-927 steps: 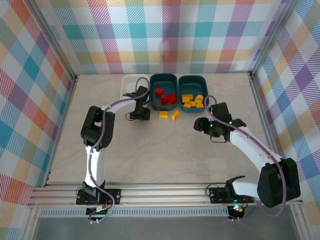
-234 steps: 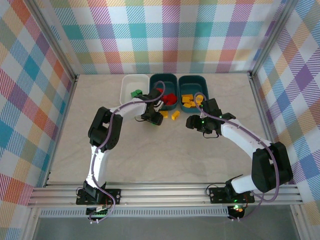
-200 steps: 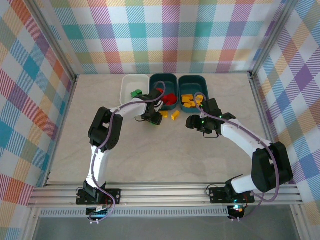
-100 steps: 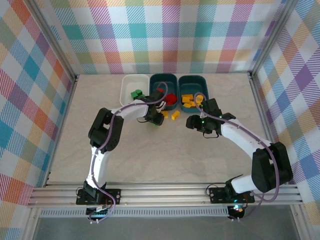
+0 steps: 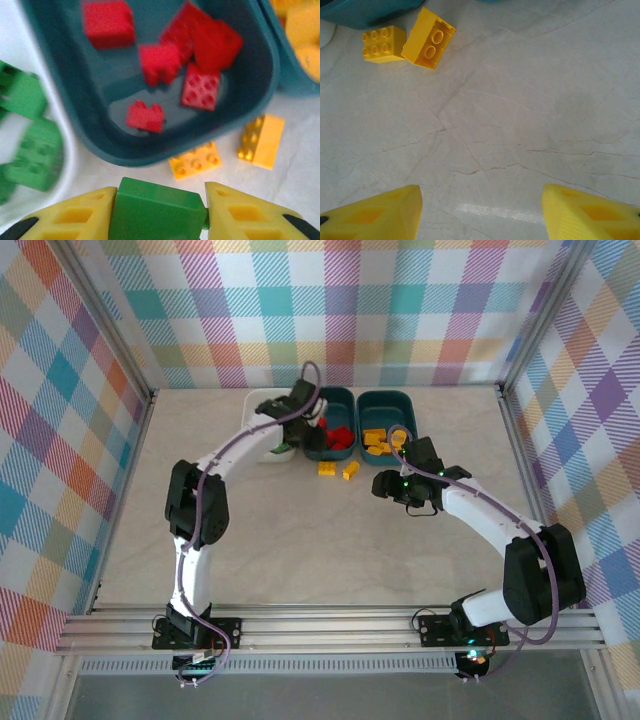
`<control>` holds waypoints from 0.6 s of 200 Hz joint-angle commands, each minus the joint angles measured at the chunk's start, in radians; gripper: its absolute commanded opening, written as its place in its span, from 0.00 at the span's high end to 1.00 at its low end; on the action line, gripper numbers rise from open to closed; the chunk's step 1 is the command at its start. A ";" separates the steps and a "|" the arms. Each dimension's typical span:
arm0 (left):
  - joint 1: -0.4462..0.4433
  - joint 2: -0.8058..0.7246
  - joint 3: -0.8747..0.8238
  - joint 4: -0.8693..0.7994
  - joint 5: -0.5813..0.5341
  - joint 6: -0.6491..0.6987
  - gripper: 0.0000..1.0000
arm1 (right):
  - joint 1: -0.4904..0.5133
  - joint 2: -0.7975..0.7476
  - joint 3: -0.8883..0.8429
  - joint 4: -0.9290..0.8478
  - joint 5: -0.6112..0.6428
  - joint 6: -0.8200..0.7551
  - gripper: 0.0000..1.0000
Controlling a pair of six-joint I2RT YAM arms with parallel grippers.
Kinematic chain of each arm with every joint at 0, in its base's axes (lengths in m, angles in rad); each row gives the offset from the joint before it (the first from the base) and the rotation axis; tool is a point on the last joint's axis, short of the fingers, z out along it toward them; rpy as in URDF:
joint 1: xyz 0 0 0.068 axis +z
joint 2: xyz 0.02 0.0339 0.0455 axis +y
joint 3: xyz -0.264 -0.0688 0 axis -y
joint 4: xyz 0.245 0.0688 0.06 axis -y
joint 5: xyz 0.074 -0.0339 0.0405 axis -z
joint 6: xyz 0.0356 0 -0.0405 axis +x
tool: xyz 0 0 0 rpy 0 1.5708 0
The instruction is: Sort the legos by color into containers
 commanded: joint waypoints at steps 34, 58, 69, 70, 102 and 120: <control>0.210 0.229 0.315 -0.211 -0.003 -0.112 0.59 | 0.023 0.029 0.074 0.000 -0.011 -0.013 0.36; 0.240 0.300 0.387 -0.251 -0.076 -0.143 0.60 | 0.044 0.099 0.156 -0.014 -0.009 -0.025 0.36; 0.258 0.313 0.391 -0.246 -0.062 -0.164 0.58 | 0.057 0.134 0.189 -0.010 -0.008 -0.023 0.35; 0.258 0.314 0.391 -0.245 -0.059 -0.164 0.57 | 0.059 0.139 0.192 -0.009 -0.008 -0.023 0.35; 0.265 0.332 0.420 -0.236 0.011 -0.144 0.40 | 0.082 0.277 0.303 -0.004 0.026 0.037 0.33; 0.266 0.307 0.424 -0.245 0.003 -0.144 0.26 | 0.094 0.349 0.370 -0.016 0.058 0.090 0.31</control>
